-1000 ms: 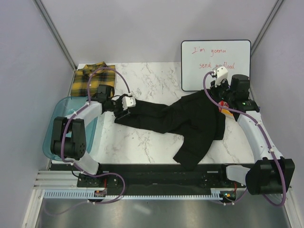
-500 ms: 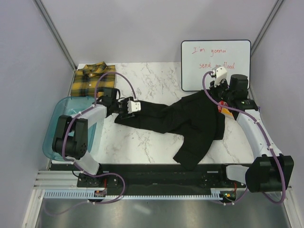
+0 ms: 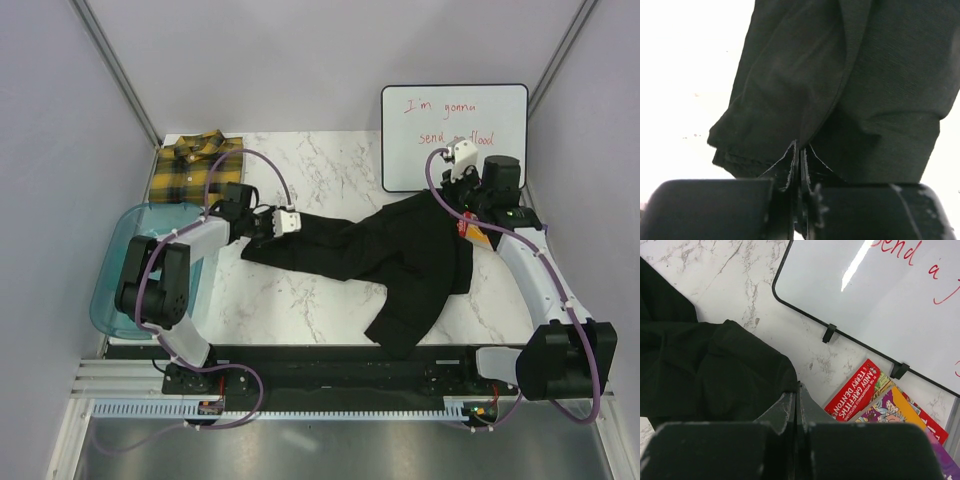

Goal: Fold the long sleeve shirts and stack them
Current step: Flatten the shirt out

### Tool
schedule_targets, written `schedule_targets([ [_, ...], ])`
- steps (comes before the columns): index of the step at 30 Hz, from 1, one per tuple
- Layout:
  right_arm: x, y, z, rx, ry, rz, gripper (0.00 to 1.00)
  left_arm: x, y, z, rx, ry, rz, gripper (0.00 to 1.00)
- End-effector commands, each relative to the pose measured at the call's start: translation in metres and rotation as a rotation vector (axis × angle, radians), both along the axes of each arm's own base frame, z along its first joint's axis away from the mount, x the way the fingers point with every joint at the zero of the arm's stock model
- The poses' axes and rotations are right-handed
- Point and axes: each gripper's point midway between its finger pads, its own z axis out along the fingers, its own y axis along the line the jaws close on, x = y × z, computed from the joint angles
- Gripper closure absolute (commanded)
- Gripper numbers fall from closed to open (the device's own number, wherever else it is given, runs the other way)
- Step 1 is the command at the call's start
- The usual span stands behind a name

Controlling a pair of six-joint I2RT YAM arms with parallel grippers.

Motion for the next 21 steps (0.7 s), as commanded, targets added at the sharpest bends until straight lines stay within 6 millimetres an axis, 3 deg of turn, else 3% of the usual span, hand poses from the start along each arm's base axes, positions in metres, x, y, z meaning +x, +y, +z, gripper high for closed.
schedule_targets([
  [1, 0.015, -0.008, 0.053, 0.030, -0.130, -0.051, 1.00, 0.036, 0.007, 0.090, -0.145, -0.031, 0.196, 0.98],
  [2, 0.017, -0.007, 0.070, 0.045, -0.169, -0.055, 1.00, 0.052, 0.014, 0.129, -0.219, -0.032, 0.287, 0.98],
  [4, 0.022, -0.017, 0.096, 0.087, -0.230, -0.095, 1.00, 0.059, 0.027, 0.176, -0.288, -0.054, 0.381, 0.98],
  [6, 0.024, -0.020, 0.135, 0.127, -0.314, -0.119, 1.00, 0.063, 0.042, 0.237, -0.376, -0.121, 0.461, 0.98],
  [8, 0.023, -0.025, 0.177, 0.147, -0.416, -0.136, 1.00, 0.059, 0.048, 0.274, -0.413, -0.184, 0.491, 0.98],
  [10, 0.019, -0.032, 0.206, 0.168, -0.485, -0.163, 1.00, 0.049, 0.053, 0.309, -0.442, -0.254, 0.516, 0.98],
  [11, 0.012, -0.035, 0.231, 0.175, -0.545, -0.181, 1.00, 0.043, 0.055, 0.326, -0.466, -0.274, 0.531, 0.98],
  [12, 0.007, -0.038, 0.244, 0.182, -0.574, -0.192, 1.00, 0.039, 0.058, 0.336, -0.472, -0.292, 0.540, 0.98],
  [16, -0.033, -0.047, 0.308, 0.201, -0.752, -0.243, 1.00, 0.000, 0.068, 0.387, -0.513, -0.399, 0.563, 0.98],
  [17, -0.055, -0.047, 0.330, 0.207, -0.820, -0.246, 1.00, -0.021, 0.070, 0.408, -0.536, -0.450, 0.550, 0.98],
  [19, -0.080, -0.053, 0.358, 0.210, -0.907, -0.283, 1.00, -0.045, 0.070, 0.427, -0.572, -0.488, 0.530, 0.98],
  [20, -0.105, -0.054, 0.380, 0.210, -0.979, -0.291, 1.00, -0.068, 0.072, 0.446, -0.600, -0.539, 0.518, 0.98],
  [21, -0.119, -0.056, 0.391, 0.207, -1.017, -0.304, 1.00, -0.080, 0.073, 0.455, -0.614, -0.560, 0.519, 0.98],
])
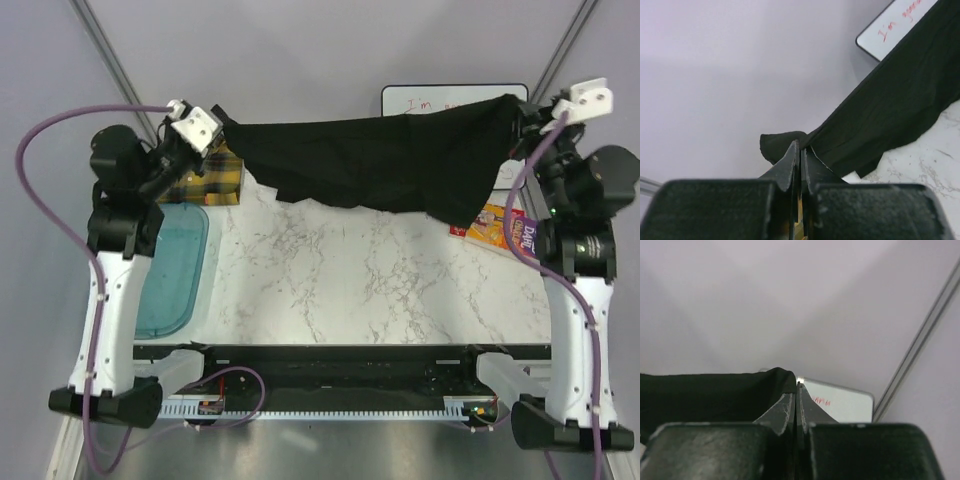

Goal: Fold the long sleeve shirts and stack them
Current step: Flatten the shirt out

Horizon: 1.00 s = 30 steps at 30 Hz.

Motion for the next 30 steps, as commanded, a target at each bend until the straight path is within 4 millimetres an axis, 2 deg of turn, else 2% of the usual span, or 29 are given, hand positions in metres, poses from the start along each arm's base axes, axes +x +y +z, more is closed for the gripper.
schedule_targets([
  [1, -0.089, -0.019, 0.113, 0.031, -0.360, -0.132, 1.00, -0.066, 0.014, 0.055, -0.088, -0.116, 0.049, 0.98],
  [2, -0.115, -0.019, 0.129, 0.026, -0.423, -0.144, 1.00, -0.077, 0.016, 0.067, -0.104, -0.146, 0.057, 0.98],
  [3, -0.129, -0.020, 0.137, 0.016, -0.460, -0.153, 1.00, -0.095, 0.021, 0.081, -0.117, -0.196, 0.074, 0.98],
  [4, -0.142, -0.020, 0.146, 0.013, -0.499, -0.163, 1.00, -0.104, 0.023, 0.090, -0.133, -0.220, 0.078, 0.98],
  [5, -0.165, -0.019, 0.157, 0.009, -0.550, -0.168, 1.00, -0.116, 0.026, 0.104, -0.149, -0.258, 0.085, 0.98],
  [7, -0.191, -0.020, 0.169, -0.004, -0.609, -0.191, 1.00, -0.138, 0.034, 0.126, -0.197, -0.326, 0.115, 0.98],
  [8, -0.207, -0.020, 0.181, -0.007, -0.659, -0.195, 1.00, -0.151, 0.037, 0.143, -0.219, -0.372, 0.120, 0.98],
  [10, -0.228, -0.022, 0.196, -0.021, -0.719, -0.221, 1.00, -0.166, 0.041, 0.163, -0.262, -0.422, 0.127, 0.98],
  [11, -0.244, -0.022, 0.209, -0.021, -0.766, -0.231, 1.00, -0.183, 0.043, 0.182, -0.284, -0.474, 0.122, 0.98],
  [12, -0.252, -0.023, 0.217, -0.022, -0.791, -0.240, 1.00, -0.191, 0.044, 0.192, -0.304, -0.494, 0.122, 0.98],
  [13, -0.252, -0.024, 0.224, -0.035, -0.809, -0.256, 1.00, -0.190, 0.043, 0.200, -0.328, -0.493, 0.114, 0.98],
  [14, -0.269, -0.026, 0.238, -0.031, -0.859, -0.272, 1.00, -0.208, 0.045, 0.220, -0.347, -0.546, 0.103, 0.98],
  [15, -0.277, -0.026, 0.247, -0.032, -0.898, -0.283, 1.00, -0.211, 0.045, 0.228, -0.360, -0.559, 0.098, 0.98],
  [16, -0.266, -0.029, 0.252, -0.052, -0.898, -0.303, 1.00, -0.205, 0.044, 0.233, -0.366, -0.558, 0.097, 0.98],
  [17, -0.274, -0.030, 0.262, -0.051, -0.931, -0.314, 1.00, -0.215, 0.046, 0.248, -0.378, -0.596, 0.094, 0.98],
  [18, -0.273, -0.030, 0.268, -0.057, -0.954, -0.321, 1.00, -0.214, 0.048, 0.254, -0.383, -0.608, 0.106, 0.98],
  [19, -0.259, -0.032, 0.272, -0.073, -0.948, -0.329, 1.00, -0.216, 0.050, 0.261, -0.368, -0.632, 0.115, 0.98],
  [21, -0.239, -0.028, 0.272, -0.101, -0.937, -0.310, 1.00, -0.188, 0.050, 0.256, -0.337, -0.605, 0.141, 0.98],
  [22, -0.213, -0.028, 0.268, -0.113, -0.896, -0.295, 1.00, -0.176, 0.051, 0.252, -0.309, -0.598, 0.162, 0.98],
  [23, -0.189, -0.025, 0.257, -0.132, -0.847, -0.268, 1.00, -0.149, 0.050, 0.236, -0.278, -0.545, 0.178, 0.98],
  [24, -0.170, -0.018, 0.247, -0.162, -0.812, -0.226, 1.00, -0.133, 0.049, 0.224, -0.256, -0.510, 0.185, 0.98],
  [25, -0.129, -0.015, 0.219, -0.181, -0.718, -0.189, 1.00, -0.104, 0.046, 0.196, -0.205, -0.442, 0.194, 0.98],
  [27, -0.089, -0.006, 0.183, -0.212, -0.621, -0.121, 1.00, -0.072, 0.038, 0.160, -0.165, -0.361, 0.177, 0.98],
  [28, -0.057, 0.004, 0.143, -0.242, -0.528, -0.041, 1.00, -0.044, 0.035, 0.120, -0.132, -0.272, 0.177, 0.98],
  [30, -0.023, 0.014, 0.099, -0.256, -0.428, 0.034, 1.00, -0.010, 0.030, 0.080, -0.103, -0.206, 0.170, 0.98],
])
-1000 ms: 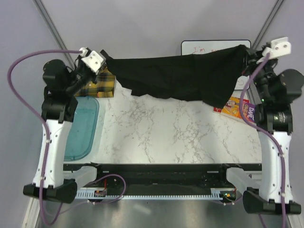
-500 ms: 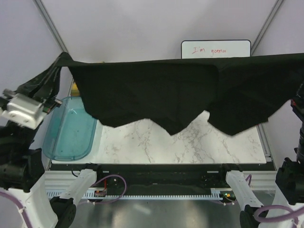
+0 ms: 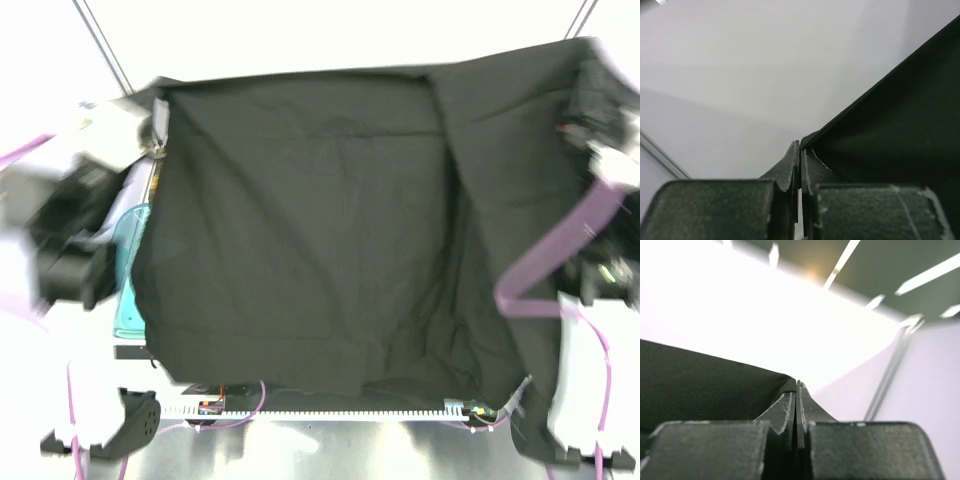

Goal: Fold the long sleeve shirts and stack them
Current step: Flatten the shirt out

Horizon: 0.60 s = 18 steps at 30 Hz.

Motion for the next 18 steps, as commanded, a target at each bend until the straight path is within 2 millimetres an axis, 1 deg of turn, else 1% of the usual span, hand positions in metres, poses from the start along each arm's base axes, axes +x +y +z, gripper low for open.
schedule_targets([
  [1, 0.127, 0.010, -0.136, -0.082, 0.371, 0.075, 1.00, 0.127, 0.005, -0.147, 0.097, 0.344, 0.102, 0.98],
  [2, 0.142, 0.010, -0.157, -0.077, 0.423, 0.084, 1.00, 0.140, 0.001, -0.171, 0.115, 0.394, 0.084, 0.98],
  [3, 0.167, 0.012, -0.189, -0.088, 0.502, 0.094, 1.00, 0.162, -0.003, -0.200, 0.121, 0.452, 0.075, 0.98],
  [4, 0.183, 0.016, -0.225, -0.116, 0.581, 0.115, 1.00, 0.174, -0.005, -0.238, 0.133, 0.525, 0.065, 0.98],
  [5, 0.194, 0.017, -0.247, -0.118, 0.626, 0.122, 1.00, 0.182, -0.009, -0.260, 0.145, 0.564, 0.044, 0.98],
  [6, 0.213, 0.021, -0.278, -0.130, 0.692, 0.139, 1.00, 0.197, -0.012, -0.292, 0.139, 0.637, 0.035, 0.98],
  [7, 0.222, 0.026, -0.306, -0.143, 0.754, 0.159, 1.00, 0.202, -0.015, -0.320, 0.145, 0.691, 0.019, 0.98],
  [8, 0.230, 0.030, -0.325, -0.144, 0.797, 0.164, 1.00, 0.207, -0.020, -0.340, 0.156, 0.736, -0.010, 0.98],
  [9, 0.243, 0.039, -0.359, -0.148, 0.874, 0.190, 1.00, 0.213, -0.021, -0.357, 0.155, 0.772, -0.011, 0.98],
  [10, 0.250, 0.039, -0.382, -0.168, 0.918, 0.181, 1.00, 0.226, -0.021, -0.394, 0.158, 0.849, -0.005, 0.98],
  [11, 0.255, 0.051, -0.398, -0.182, 0.944, 0.178, 1.00, 0.232, -0.020, -0.411, 0.165, 0.884, 0.004, 0.98],
  [12, 0.265, 0.064, -0.431, -0.203, 1.005, 0.194, 1.00, 0.238, -0.018, -0.426, 0.184, 0.908, 0.013, 0.98],
  [13, 0.270, 0.069, -0.448, -0.226, 1.031, 0.188, 1.00, 0.247, -0.018, -0.438, 0.195, 0.928, 0.018, 0.98],
  [14, 0.276, 0.071, -0.462, -0.226, 1.058, 0.176, 1.00, 0.255, -0.016, -0.468, 0.207, 0.993, 0.032, 0.98],
  [15, 0.285, 0.077, -0.490, -0.230, 1.113, 0.163, 0.99, 0.266, -0.016, -0.469, 0.212, 0.995, 0.039, 0.98],
  [16, 0.295, 0.079, -0.489, -0.233, 1.117, 0.151, 0.95, 0.271, -0.015, -0.478, 0.216, 1.018, 0.044, 0.98],
  [17, 0.300, 0.079, -0.497, -0.227, 1.144, 0.134, 0.92, 0.278, -0.013, -0.498, 0.221, 1.063, 0.057, 0.97],
  [18, 0.311, 0.074, -0.515, -0.206, 1.191, 0.083, 0.89, 0.288, -0.013, -0.490, 0.208, 1.051, 0.067, 0.97],
])
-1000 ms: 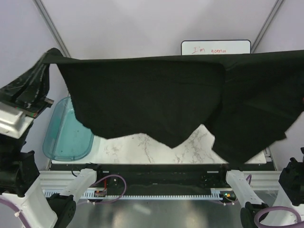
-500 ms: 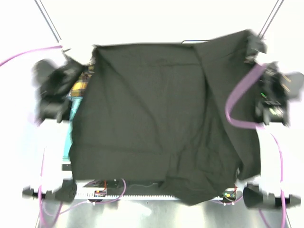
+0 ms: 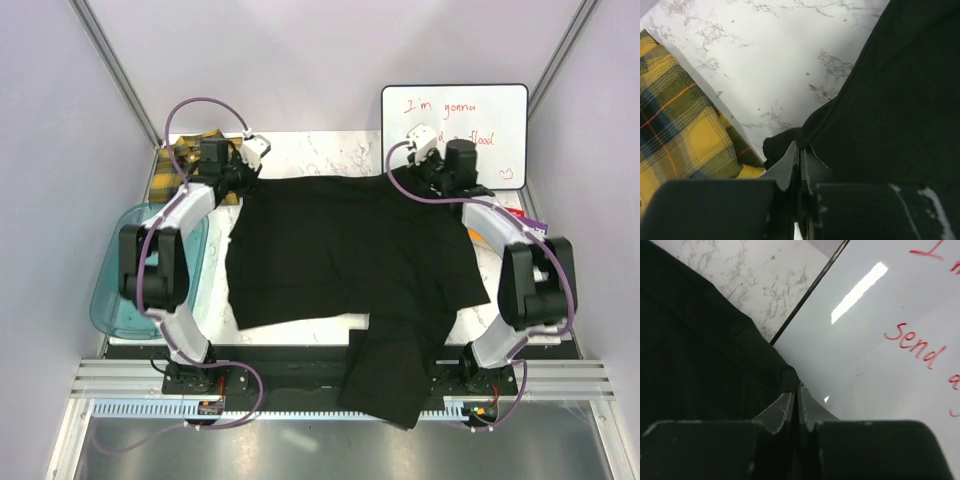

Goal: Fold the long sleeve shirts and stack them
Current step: Flatten the shirt out, then fold the shirt

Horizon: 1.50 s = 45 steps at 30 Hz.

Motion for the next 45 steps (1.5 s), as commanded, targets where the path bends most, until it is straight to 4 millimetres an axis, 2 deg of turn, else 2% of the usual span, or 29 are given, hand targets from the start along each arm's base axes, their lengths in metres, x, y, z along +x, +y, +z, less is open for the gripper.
schedule_targets([
  [1, 0.049, -0.010, 0.009, -0.063, -0.046, -0.121, 0.86, 0.050, 0.004, 0.015, 0.036, -0.087, 0.021, 0.96],
  [2, 0.053, -0.014, 0.003, -0.059, -0.007, -0.160, 0.82, 0.053, 0.005, 0.003, 0.045, -0.052, 0.025, 0.95],
  [3, 0.068, -0.021, 0.015, -0.073, -0.019, -0.207, 0.77, 0.061, 0.005, 0.012, 0.044, -0.068, 0.035, 0.91],
  [4, 0.070, -0.025, 0.017, -0.083, -0.002, -0.220, 0.66, 0.065, 0.007, 0.013, 0.052, -0.063, 0.048, 0.87],
  [5, 0.065, -0.029, 0.011, -0.087, 0.055, -0.235, 0.56, 0.067, 0.013, 0.008, 0.072, -0.039, 0.083, 0.81],
  [6, 0.065, -0.036, 0.030, -0.081, 0.042, -0.245, 0.46, 0.065, 0.016, 0.015, 0.075, -0.016, 0.093, 0.72],
  [7, 0.059, -0.038, 0.036, -0.080, 0.058, -0.238, 0.35, 0.061, 0.017, 0.016, 0.082, -0.004, 0.095, 0.69],
  [8, 0.050, -0.044, 0.036, -0.092, 0.096, -0.240, 0.28, 0.057, 0.020, 0.018, 0.096, -0.002, 0.102, 0.62],
  [9, 0.040, -0.054, 0.052, -0.098, 0.082, -0.253, 0.22, 0.046, 0.022, 0.027, 0.097, -0.012, 0.105, 0.57],
  [10, 0.033, -0.061, 0.058, -0.109, 0.092, -0.260, 0.21, 0.040, 0.023, 0.030, 0.097, -0.014, 0.103, 0.53],
  [11, 0.019, -0.068, 0.053, -0.122, 0.149, -0.261, 0.20, 0.031, 0.020, 0.035, 0.085, -0.011, 0.090, 0.50],
  [12, 0.008, -0.084, 0.064, -0.129, 0.151, -0.269, 0.20, 0.015, 0.020, 0.038, 0.080, 0.002, 0.081, 0.44],
  [13, -0.001, -0.090, 0.063, -0.143, 0.175, -0.264, 0.18, 0.007, 0.019, 0.039, 0.075, 0.010, 0.080, 0.40],
  [14, -0.017, -0.101, 0.050, -0.165, 0.251, -0.269, 0.18, -0.001, 0.018, 0.037, 0.064, 0.029, 0.076, 0.39],
  [15, -0.030, -0.120, 0.047, -0.179, 0.287, -0.283, 0.18, -0.012, 0.017, 0.031, 0.061, 0.057, 0.065, 0.38],
  [16, -0.042, -0.126, 0.040, -0.185, 0.331, -0.273, 0.19, -0.023, 0.016, 0.036, 0.056, 0.063, 0.061, 0.37],
  [17, -0.064, -0.128, 0.024, -0.181, 0.433, -0.249, 0.20, -0.030, 0.014, 0.034, 0.045, 0.081, 0.049, 0.36],
  [18, -0.084, -0.139, 0.012, -0.166, 0.495, -0.249, 0.21, -0.040, 0.011, 0.029, 0.037, 0.108, 0.030, 0.36],
  [19, -0.099, -0.140, 0.003, -0.175, 0.539, -0.196, 0.23, -0.053, 0.008, 0.028, 0.028, 0.140, 0.004, 0.35],
  [20, -0.124, -0.143, -0.007, -0.158, 0.627, -0.193, 0.24, -0.059, 0.007, 0.028, 0.020, 0.151, -0.002, 0.32],
  [21, -0.145, -0.142, -0.028, -0.139, 0.709, -0.173, 0.25, -0.067, 0.004, 0.023, 0.011, 0.176, -0.017, 0.31],
  [22, -0.159, -0.141, -0.038, -0.131, 0.758, -0.150, 0.26, -0.075, 0.000, 0.028, -0.005, 0.171, -0.044, 0.30],
  [23, -0.174, -0.144, -0.048, -0.106, 0.818, -0.164, 0.27, -0.081, -0.001, 0.022, -0.007, 0.186, -0.053, 0.17],
  [24, -0.191, -0.143, -0.067, -0.081, 0.886, -0.167, 0.27, -0.084, -0.002, 0.023, -0.010, 0.187, -0.060, 0.17],
  [29, -0.210, -0.163, -0.110, 0.042, 1.023, -0.252, 0.28, -0.095, -0.009, 0.022, -0.029, 0.203, -0.104, 0.16],
  [33, -0.218, -0.174, -0.131, 0.121, 1.099, -0.288, 0.30, -0.097, -0.009, 0.021, -0.029, 0.205, -0.112, 0.17],
  [38, -0.233, -0.169, -0.155, 0.187, 1.163, -0.265, 0.33, -0.097, -0.011, 0.021, -0.036, 0.207, -0.121, 0.17],
  [45, -0.238, -0.159, -0.181, 0.249, 1.213, -0.271, 0.39, -0.095, -0.009, 0.019, -0.027, 0.206, -0.120, 0.17],
])
